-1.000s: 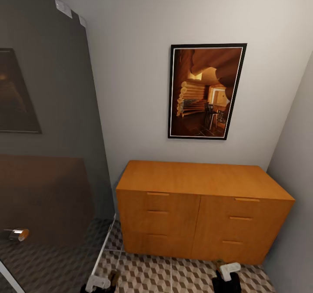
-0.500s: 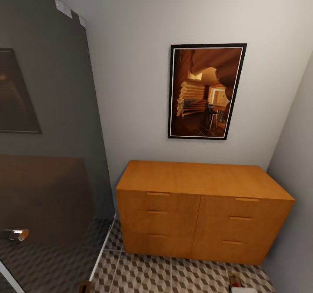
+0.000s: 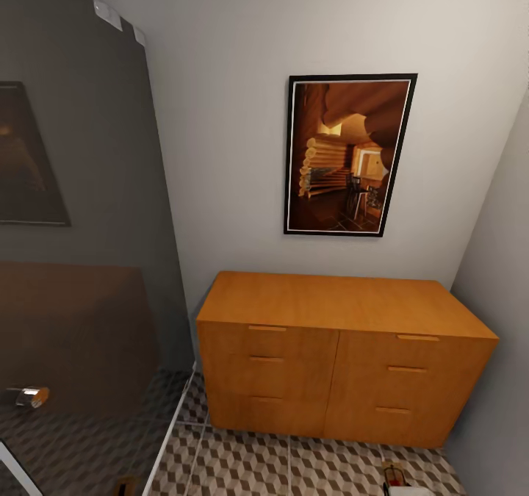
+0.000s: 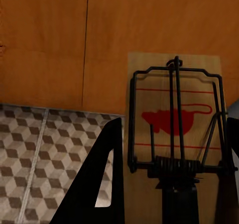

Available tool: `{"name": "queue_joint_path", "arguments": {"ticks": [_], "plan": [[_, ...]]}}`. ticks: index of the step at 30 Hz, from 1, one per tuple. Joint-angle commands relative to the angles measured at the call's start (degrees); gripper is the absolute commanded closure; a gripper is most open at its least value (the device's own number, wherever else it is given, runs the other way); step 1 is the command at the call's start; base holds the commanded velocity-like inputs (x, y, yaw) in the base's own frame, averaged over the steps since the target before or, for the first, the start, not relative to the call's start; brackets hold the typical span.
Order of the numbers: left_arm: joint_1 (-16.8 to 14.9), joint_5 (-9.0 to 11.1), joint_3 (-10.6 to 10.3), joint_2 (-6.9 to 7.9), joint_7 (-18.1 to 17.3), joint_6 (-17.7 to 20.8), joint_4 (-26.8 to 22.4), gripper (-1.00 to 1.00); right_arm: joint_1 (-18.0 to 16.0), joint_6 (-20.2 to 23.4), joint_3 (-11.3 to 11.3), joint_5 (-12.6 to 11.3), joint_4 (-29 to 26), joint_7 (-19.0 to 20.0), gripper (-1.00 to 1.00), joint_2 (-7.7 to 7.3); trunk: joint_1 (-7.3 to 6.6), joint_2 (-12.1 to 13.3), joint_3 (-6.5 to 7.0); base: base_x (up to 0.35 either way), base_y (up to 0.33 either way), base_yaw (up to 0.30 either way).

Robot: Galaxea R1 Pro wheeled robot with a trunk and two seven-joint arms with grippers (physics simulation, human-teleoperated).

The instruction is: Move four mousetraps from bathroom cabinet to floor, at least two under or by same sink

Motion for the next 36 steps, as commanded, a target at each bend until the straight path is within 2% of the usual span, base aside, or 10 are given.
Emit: {"name": "queue_joint_path", "arguments": {"ticks": [1, 9, 23, 28, 36], "plan": [[-0.1, 0.1, 0.5, 0.01, -0.3, -0.2, 0.2, 1.0, 0.0, -0.2, 0.5, -0.3, 0.2, 0.0, 1.0, 0.04, 0.02, -0.1, -0.03, -0.118, 0.073, 0.0], [-0.1, 0.2, 0.5, -0.05, -0.2, 1.5, 0.2, 1.0, 0.0, -0.3, 0.5, -0.2, 0.2, -0.1, 1.0, 0.04, 0.02, -0.1, -0.03, -0.274, 0.118, 0.0], [-0.1, 0.2, 0.5, -0.14, -0.2, 1.6, 0.2, 1.0, 0.0, -0.3, 0.5, -0.2, 0.2, -0.1, 1.0, 0.04, 0.02, -0.1, -0.03, -0.328, 0.01, 0.0], [-0.1, 0.2, 0.5, -0.14, -0.2, 1.6, 0.2, 1.0, 0.0, -0.4, 0.5, -0.1, 0.2, -0.1, 1.0, 0.04, 0.02, -0.1, -0.07, -0.069, 0.0, 0.084], [-0.1, 0.2, 0.5, -0.14, -0.2, 1.6, 0.2, 1.0, 0.0, -0.4, 0.5, -0.2, 0.2, -0.4, 1.0, 0.04, 0.02, -0.1, -0.12, -0.004, 0.0, 0.271]]}}
